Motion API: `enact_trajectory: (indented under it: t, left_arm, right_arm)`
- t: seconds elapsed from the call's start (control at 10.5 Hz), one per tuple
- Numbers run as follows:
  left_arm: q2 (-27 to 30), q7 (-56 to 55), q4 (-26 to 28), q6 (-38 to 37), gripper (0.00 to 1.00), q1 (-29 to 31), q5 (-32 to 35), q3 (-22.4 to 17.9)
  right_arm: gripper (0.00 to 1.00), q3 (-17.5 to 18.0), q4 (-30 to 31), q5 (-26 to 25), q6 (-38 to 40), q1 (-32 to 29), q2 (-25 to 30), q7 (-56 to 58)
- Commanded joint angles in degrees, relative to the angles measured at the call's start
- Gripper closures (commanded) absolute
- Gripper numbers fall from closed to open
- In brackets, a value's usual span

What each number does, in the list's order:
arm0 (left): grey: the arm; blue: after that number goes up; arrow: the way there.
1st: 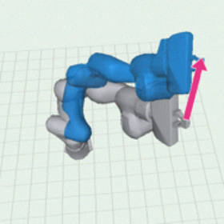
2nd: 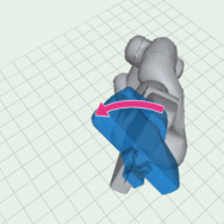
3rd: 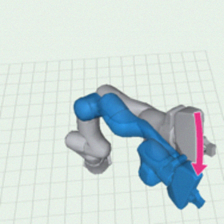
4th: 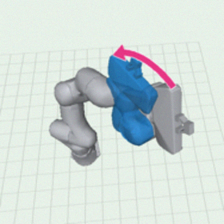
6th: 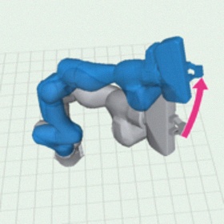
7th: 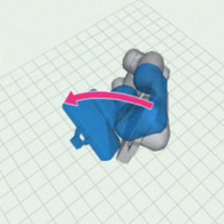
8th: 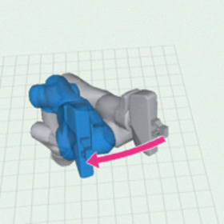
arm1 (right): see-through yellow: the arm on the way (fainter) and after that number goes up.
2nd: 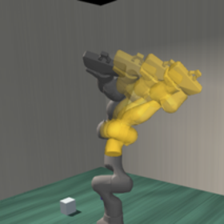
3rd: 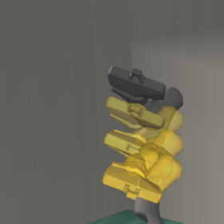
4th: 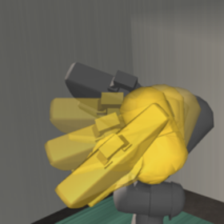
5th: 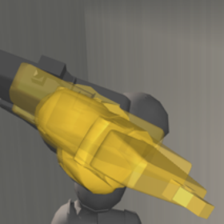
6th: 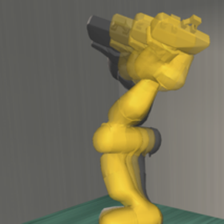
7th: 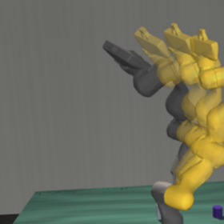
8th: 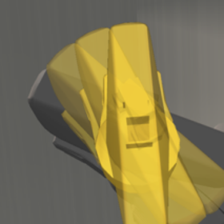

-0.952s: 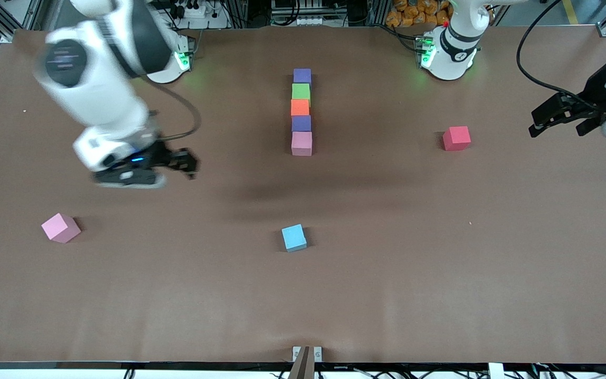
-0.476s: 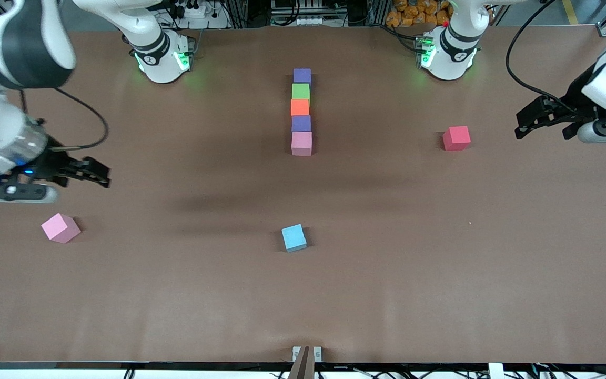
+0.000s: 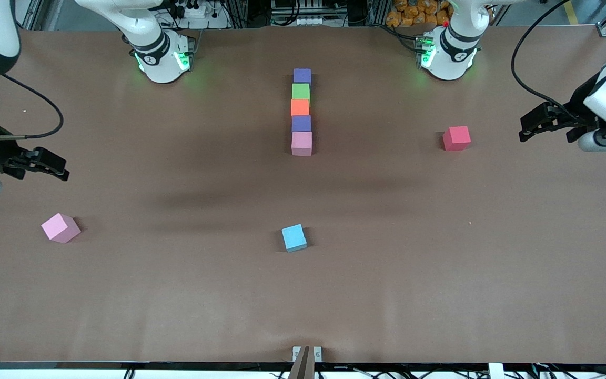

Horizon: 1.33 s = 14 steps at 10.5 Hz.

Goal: Arrange blocks into number 1

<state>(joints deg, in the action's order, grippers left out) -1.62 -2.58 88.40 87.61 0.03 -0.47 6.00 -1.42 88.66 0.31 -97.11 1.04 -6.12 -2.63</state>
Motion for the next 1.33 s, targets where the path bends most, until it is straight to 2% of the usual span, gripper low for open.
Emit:
enact_trajectory:
  t: [0.0,0.19,1.24]
  left_arm:
    - [-1.2,3.11,-2.88,-1.92,0.0,0.32,1.7,-0.63]
    - [-1.2,3.11,-4.46,-1.92,0.0,0.32,1.7,-1.08]
    - [-1.2,3.37,-4.46,-1.92,0.0,0.41,1.08,-0.99]
  right_arm:
    - [0.0,0.89,-1.64,-1.27,1.57,-0.43,0.32,0.09]
    - [0.0,0.89,-2.0,-1.1,1.57,-0.51,0.23,0.17]
    - [0.0,0.72,-2.09,-2.06,1.84,-1.13,0.4,2.45]
